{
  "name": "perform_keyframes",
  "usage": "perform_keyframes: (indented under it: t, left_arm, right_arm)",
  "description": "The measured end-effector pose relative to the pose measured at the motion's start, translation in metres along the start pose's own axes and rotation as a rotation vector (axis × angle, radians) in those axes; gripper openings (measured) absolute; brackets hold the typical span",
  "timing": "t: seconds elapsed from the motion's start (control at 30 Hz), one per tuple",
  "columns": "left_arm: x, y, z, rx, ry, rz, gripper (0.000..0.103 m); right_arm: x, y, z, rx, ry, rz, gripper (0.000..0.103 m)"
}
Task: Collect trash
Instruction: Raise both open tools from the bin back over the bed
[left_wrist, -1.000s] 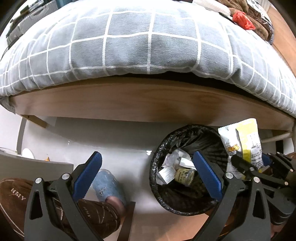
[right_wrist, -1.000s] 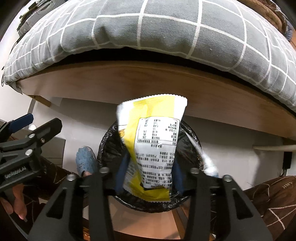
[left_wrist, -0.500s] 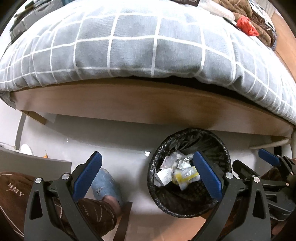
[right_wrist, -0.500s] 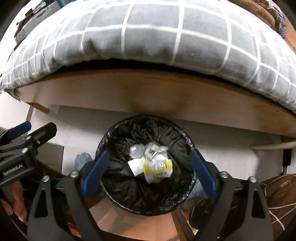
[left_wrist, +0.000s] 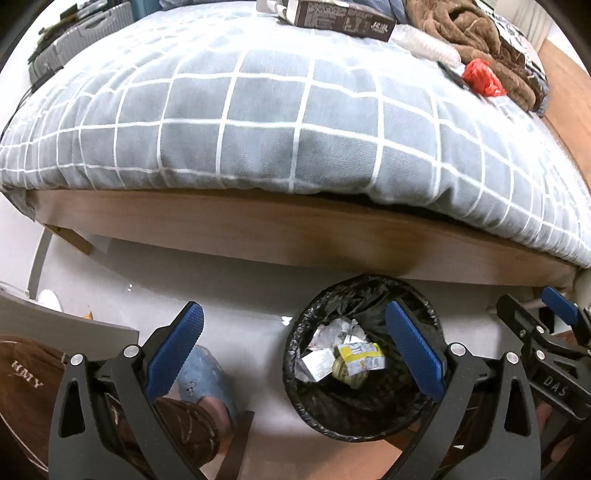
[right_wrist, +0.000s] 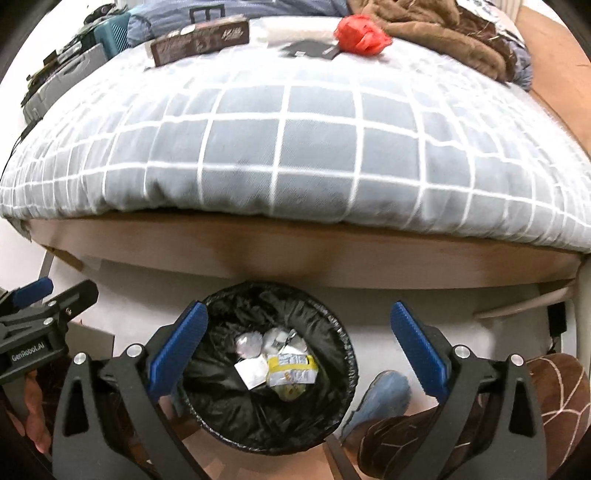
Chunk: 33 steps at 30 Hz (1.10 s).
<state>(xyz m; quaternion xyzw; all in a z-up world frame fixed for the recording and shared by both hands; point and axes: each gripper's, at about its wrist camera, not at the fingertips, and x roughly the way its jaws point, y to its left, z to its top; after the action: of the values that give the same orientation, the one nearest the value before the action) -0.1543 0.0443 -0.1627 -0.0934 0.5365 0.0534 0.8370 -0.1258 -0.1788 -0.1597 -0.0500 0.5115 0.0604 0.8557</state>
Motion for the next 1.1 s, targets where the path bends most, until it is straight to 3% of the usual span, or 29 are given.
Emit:
perform_keyframes:
  t: [0.27,1.1]
  left_arm:
    - [-0.033,-0.007,0.016,0.019,-0.093,0.008,0.097]
    - [-0.135,-0.028,0.094,0.047,-0.314,-0.069,0.097]
  right_arm:
    - [-0.035,-0.010,0.018,0.001,-0.081,-0.062,0.096]
    - [-0.125,-0.029,0.100,0.044,-0.330,-0.054,0.096]
